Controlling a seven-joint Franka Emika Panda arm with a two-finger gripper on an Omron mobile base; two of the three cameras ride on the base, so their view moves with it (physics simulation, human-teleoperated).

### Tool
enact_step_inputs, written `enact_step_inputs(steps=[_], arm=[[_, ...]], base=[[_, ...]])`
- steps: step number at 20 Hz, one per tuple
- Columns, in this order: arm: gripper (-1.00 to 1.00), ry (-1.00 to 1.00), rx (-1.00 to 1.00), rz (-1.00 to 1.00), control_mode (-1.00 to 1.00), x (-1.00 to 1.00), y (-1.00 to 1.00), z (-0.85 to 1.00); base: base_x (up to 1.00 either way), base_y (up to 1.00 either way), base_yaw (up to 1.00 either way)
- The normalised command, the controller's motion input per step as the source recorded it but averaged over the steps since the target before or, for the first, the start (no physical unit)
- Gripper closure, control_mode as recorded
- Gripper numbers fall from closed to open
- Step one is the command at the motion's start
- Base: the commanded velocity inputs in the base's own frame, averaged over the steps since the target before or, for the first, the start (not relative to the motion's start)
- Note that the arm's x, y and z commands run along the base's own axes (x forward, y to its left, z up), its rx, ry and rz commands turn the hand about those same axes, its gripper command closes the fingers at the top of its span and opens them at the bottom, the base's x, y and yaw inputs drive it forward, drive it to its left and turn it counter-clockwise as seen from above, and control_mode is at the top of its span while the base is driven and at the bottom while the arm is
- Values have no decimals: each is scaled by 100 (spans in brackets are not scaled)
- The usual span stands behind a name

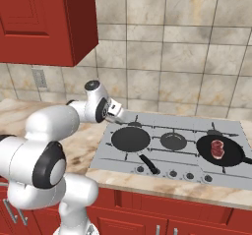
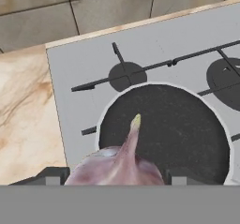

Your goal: Place both pans onto different burners. Then place the garlic and the steak on different pans.

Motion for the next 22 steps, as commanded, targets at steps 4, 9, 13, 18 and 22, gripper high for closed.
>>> enact_step_inputs(steps=[4,9,13,18,22], arm=[[100,0,0,0,-100,0,-40,-14],[100,2,1,0,-100,-2,-21,-31],[100,4,2,0,-100,-2,-13,-32],[100,7,1,0,-100,-3,-11,-32],[100,6,1,0,-100,0,-27,-18]], base=[[0,0,0],[0,0,0],[0,0,0],[0,0,0],[0,0,0]])
